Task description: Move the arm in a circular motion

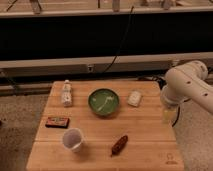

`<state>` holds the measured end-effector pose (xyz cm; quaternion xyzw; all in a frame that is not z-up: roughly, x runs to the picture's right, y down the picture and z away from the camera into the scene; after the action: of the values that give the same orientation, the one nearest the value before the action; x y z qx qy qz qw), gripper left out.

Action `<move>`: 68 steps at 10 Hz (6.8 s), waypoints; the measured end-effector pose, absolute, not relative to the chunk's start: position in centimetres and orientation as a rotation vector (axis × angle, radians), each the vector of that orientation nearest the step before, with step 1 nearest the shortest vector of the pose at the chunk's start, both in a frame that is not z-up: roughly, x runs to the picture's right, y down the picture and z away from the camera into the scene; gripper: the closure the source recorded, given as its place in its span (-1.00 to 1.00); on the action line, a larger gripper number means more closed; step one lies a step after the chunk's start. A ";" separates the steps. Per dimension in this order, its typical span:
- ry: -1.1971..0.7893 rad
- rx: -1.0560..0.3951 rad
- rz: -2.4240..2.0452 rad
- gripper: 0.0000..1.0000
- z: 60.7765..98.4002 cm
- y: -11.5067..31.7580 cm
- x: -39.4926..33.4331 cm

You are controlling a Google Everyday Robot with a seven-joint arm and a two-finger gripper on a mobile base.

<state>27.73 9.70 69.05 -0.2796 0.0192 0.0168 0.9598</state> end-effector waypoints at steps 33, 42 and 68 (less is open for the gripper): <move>-0.020 -0.611 -0.258 -0.60 74.8 5.3 11.6; -0.035 -0.638 -0.278 -0.60 73.9 7.1 11.9; -0.022 -0.695 -0.271 -0.60 75.8 7.3 15.0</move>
<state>14.96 7.33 75.78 -0.3394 -0.0109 -0.1326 0.9312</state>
